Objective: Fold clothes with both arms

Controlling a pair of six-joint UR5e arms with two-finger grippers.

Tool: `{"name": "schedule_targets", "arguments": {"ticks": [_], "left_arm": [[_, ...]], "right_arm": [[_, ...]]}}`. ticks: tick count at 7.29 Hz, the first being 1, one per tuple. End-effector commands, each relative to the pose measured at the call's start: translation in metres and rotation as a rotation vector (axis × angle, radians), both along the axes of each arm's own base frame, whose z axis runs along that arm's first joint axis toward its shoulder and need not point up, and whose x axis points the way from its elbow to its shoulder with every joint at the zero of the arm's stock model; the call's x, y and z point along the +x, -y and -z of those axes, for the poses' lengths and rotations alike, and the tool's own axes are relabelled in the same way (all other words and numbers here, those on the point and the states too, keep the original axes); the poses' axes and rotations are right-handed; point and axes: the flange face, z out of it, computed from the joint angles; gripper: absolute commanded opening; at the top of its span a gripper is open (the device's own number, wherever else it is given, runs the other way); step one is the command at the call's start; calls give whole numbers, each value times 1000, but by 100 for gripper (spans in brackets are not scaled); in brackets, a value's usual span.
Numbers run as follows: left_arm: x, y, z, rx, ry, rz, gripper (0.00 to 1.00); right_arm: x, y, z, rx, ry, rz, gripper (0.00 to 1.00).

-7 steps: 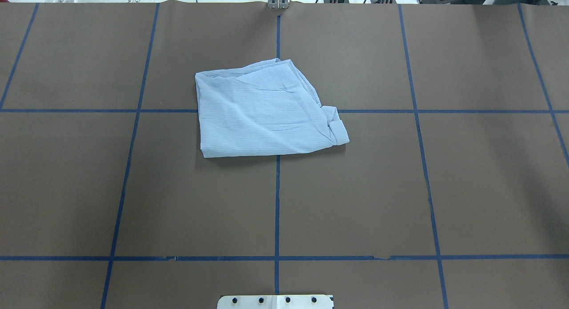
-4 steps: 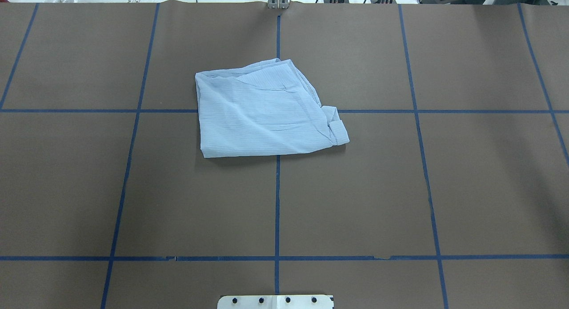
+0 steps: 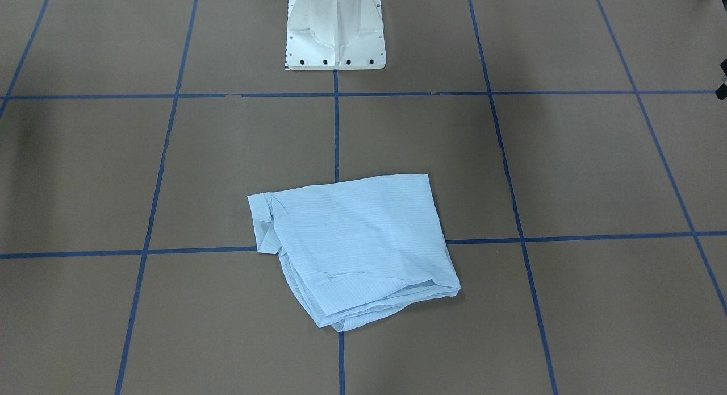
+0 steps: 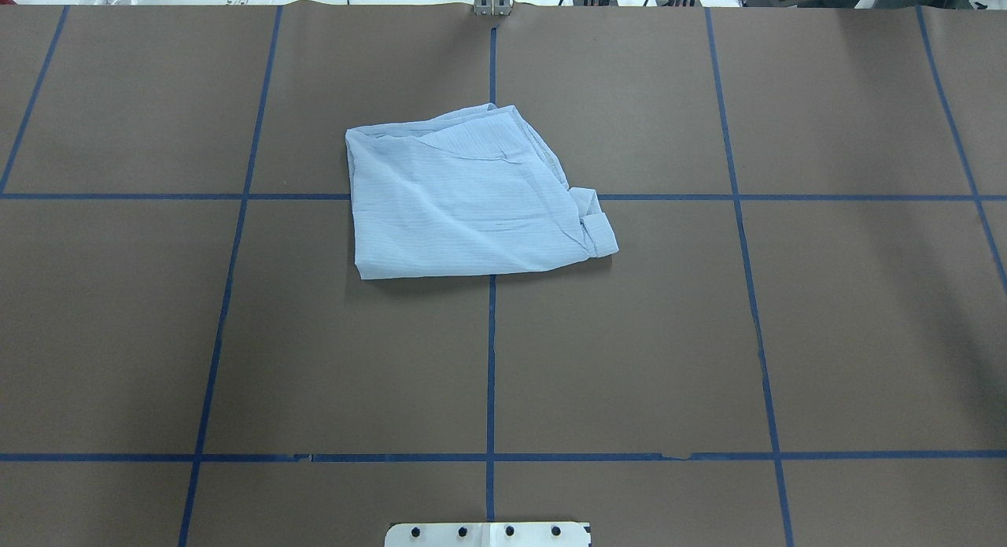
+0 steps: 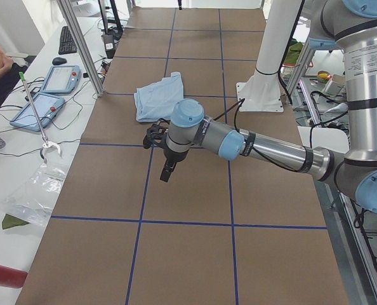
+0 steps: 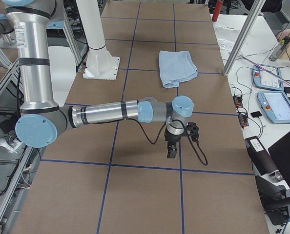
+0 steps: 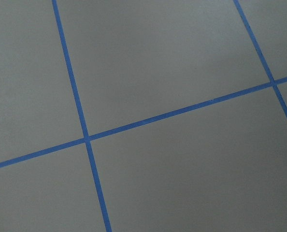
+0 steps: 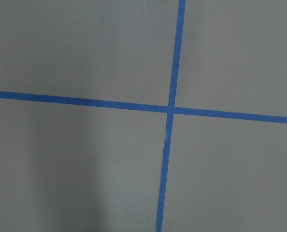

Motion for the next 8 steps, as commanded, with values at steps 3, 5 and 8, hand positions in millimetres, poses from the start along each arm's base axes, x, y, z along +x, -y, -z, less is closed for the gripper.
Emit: {"name": "schedule_targets", "arguments": {"ticks": [3, 5, 8], "left_arm": [[0, 8, -28, -55, 3, 2, 100], [-7, 4, -47, -86, 3, 12, 100], [-48, -6, -48, -90, -2, 109, 100]], "right_arm": [[-2, 8, 4, 4, -1, 1, 100], [0, 0, -14, -26, -5, 3, 100], [12, -34, -39, -72, -3, -13, 100]]}}
